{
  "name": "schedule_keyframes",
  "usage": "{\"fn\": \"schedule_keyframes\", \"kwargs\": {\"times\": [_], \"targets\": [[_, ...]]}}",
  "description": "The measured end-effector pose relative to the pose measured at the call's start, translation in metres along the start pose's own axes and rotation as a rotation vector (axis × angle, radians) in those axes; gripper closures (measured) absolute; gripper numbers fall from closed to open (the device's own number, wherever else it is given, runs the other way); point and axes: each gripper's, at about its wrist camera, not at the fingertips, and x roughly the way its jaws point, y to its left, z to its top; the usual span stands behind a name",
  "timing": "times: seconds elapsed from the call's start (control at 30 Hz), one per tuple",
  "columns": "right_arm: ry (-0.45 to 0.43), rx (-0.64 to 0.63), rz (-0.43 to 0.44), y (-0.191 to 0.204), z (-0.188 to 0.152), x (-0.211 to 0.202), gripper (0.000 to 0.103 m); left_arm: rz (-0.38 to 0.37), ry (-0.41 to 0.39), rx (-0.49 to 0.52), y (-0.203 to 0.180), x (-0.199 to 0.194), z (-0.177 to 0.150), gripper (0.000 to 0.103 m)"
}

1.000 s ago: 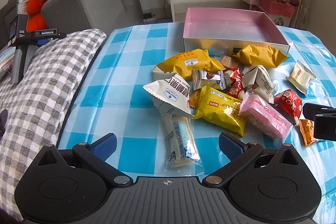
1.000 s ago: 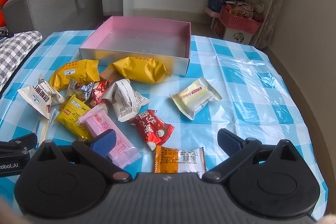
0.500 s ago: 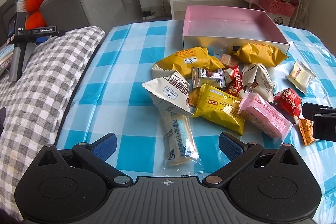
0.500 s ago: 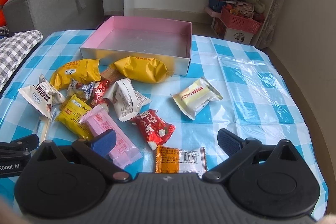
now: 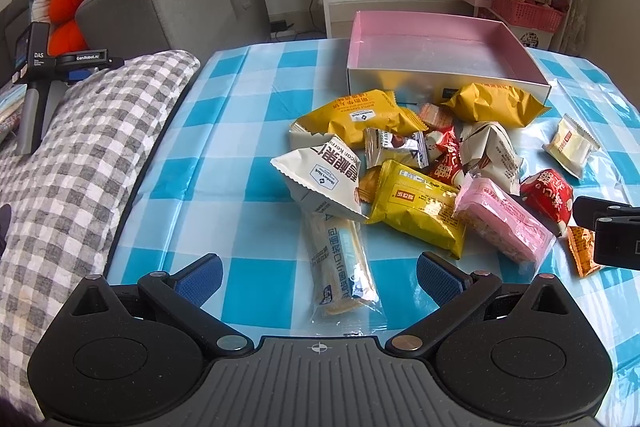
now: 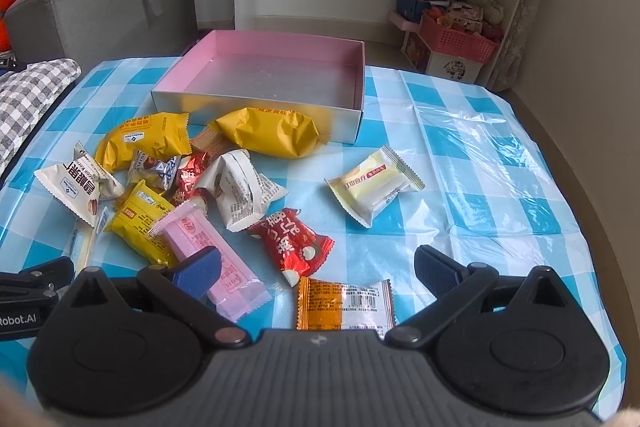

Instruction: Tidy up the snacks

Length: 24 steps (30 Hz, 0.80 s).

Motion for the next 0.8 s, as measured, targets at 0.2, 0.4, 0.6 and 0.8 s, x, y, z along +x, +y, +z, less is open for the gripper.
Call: {"fn": "schedule_keyframes", "kwargs": {"times": [0.2,0.4,0.6,0.8], "targets": [[0.002,-0.004,0.001,0.0013,-0.0001,0.0003,0.0,0.0,-0.003,0.0,-0.0001,-0.0002,0.0,0.0],[0.0,0.001,0.004,0.0006,0.0003,-0.0004,0.0,-0.001,-0.001,-0.002,-0.0001,-0.0003,0.0,0.0],[-0.002,-0.001,0.007,0.0015,0.0003,-0.0012,0.0,-0.003,0.0,-0.002,-0.0001,0.0,-0.0002,0.0],[-0.001,-0.002,0.012,0.0016,0.0004,-0.0019,0.0,-0.004,-0.002,-0.001,-0.0008,0.0005,0.0,0.0]]}}
